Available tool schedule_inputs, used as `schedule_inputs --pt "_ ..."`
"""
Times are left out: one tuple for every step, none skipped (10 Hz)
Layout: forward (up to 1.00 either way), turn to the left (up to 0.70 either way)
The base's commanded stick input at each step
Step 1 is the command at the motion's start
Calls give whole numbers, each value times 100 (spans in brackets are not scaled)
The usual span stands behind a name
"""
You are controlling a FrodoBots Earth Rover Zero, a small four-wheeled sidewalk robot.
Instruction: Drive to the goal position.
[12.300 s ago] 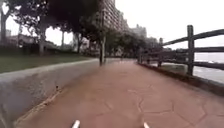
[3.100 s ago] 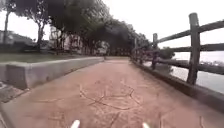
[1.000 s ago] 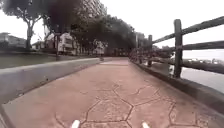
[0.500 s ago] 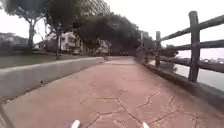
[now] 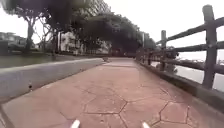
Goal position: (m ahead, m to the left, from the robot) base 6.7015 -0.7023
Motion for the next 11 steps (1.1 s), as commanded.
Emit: schedule_inputs --pt "70 0" --pt "70 0" --pt "70 0" --pt "70 0" --pt "70 0" --pt "70 0" --pt "70 0" --pt "70 0" --pt "70 0" --pt "70 0" --pt "70 0"
